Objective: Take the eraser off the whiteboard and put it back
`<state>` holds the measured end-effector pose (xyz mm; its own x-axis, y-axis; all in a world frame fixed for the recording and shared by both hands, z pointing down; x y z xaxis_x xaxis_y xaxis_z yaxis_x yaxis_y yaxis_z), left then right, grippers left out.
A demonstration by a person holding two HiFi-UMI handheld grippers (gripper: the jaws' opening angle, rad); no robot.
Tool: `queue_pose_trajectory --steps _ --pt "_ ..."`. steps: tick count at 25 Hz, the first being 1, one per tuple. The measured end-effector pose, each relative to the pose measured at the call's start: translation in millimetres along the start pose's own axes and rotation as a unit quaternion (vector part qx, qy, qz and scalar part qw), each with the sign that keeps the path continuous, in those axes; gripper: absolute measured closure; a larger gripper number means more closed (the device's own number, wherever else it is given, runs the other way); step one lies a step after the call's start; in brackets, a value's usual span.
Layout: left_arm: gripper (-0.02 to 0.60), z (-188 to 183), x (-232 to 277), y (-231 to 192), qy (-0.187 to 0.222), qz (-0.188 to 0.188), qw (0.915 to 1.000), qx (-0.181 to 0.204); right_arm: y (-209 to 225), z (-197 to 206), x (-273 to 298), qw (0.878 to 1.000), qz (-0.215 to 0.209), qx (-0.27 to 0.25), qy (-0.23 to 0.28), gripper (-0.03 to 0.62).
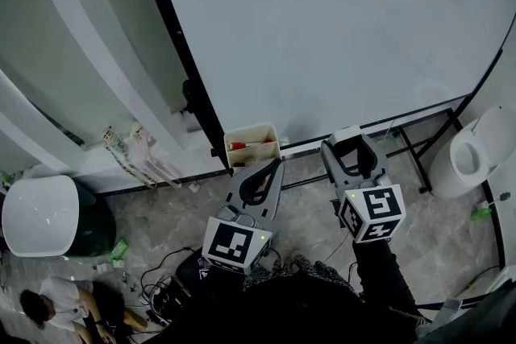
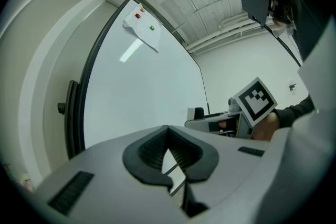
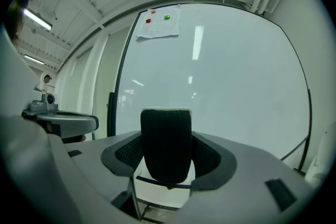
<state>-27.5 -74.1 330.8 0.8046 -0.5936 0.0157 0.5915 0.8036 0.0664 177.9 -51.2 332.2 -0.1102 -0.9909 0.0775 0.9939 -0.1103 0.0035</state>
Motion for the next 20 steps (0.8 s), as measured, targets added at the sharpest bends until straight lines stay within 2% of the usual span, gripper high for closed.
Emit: queue_pose_trajectory --steps 6,14,20 --pt "0.580 -1.7 0.3 0.0 0.004 -0.001 1.0000 -0.006 -1.8 1.0 1.8 1.000 -0.006 -0.002 -0.004 0.326" --pt "0.580 -2.9 2.3 2.4 0.002 0.003 1.0000 0.005 0.0 2.6 2.9 1.000 -0.007 -0.003 -0.006 0.326" --pt "0.580 -3.1 2.4 1.3 0.017 0.000 0.9998 -0.008 3.5 4.4 3.9 1.000 -0.006 -0.001 -0.006 0.326"
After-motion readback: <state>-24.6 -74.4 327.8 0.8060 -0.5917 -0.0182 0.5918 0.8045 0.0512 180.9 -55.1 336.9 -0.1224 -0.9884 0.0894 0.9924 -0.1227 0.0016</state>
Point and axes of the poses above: the fingertips, and each gripper's own axes: x forward along the fingers, y to its right, z out of its underside, the point moved 9 cm from there along -x, backward along the fingers, and after that the axes turned 1 degree about -y, right-handed, at the moved point
